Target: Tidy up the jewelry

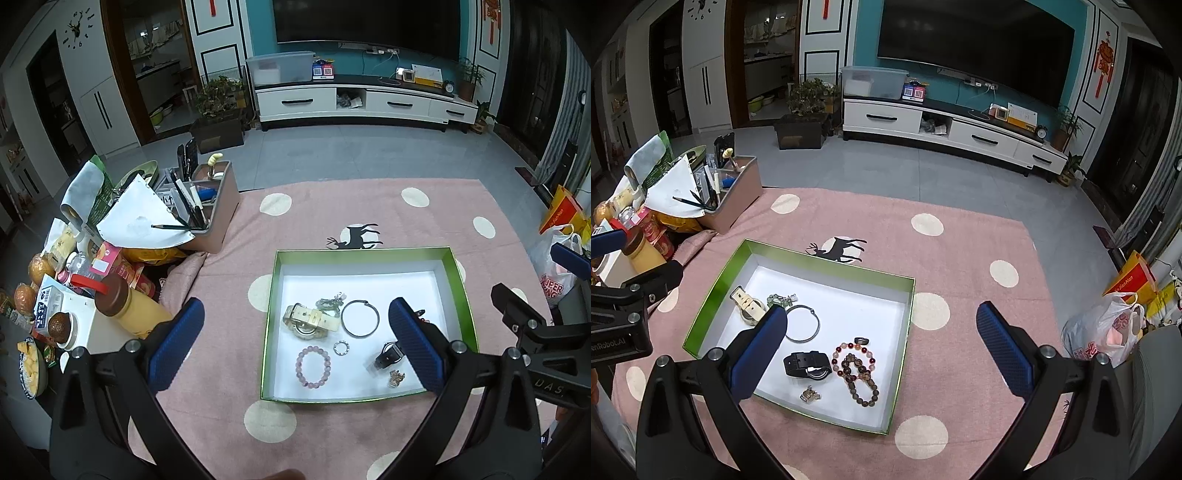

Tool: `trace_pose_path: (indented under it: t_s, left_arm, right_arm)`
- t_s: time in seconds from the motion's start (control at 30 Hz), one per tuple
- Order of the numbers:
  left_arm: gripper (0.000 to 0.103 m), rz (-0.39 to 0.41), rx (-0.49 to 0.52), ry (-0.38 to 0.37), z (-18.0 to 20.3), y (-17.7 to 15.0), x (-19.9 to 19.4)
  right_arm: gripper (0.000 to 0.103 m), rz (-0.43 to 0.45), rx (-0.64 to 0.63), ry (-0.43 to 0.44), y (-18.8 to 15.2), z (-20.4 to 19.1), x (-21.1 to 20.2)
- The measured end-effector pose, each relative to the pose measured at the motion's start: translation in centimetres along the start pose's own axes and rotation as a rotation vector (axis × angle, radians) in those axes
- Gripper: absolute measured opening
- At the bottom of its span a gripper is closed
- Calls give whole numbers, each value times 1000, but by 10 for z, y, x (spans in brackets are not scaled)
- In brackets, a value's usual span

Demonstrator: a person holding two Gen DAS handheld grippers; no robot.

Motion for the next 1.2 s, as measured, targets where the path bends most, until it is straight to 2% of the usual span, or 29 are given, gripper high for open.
trace_pose_path:
  t_s: [1.2]
  left_arm:
    - [101, -21, -5, 9, -6, -5, 25]
  right_arm:
    - [102, -15, 3, 6, -4, -5, 14]
Point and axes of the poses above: each gripper's, at about its wrist camera, not at the fingertips, and x roughly the way its jaws point, z to its right, y to its top, the point moved 7 cm from there along x, roughly the way its jaws point, and after that the axes turned 3 degrees about z, right-handed, at the moved point
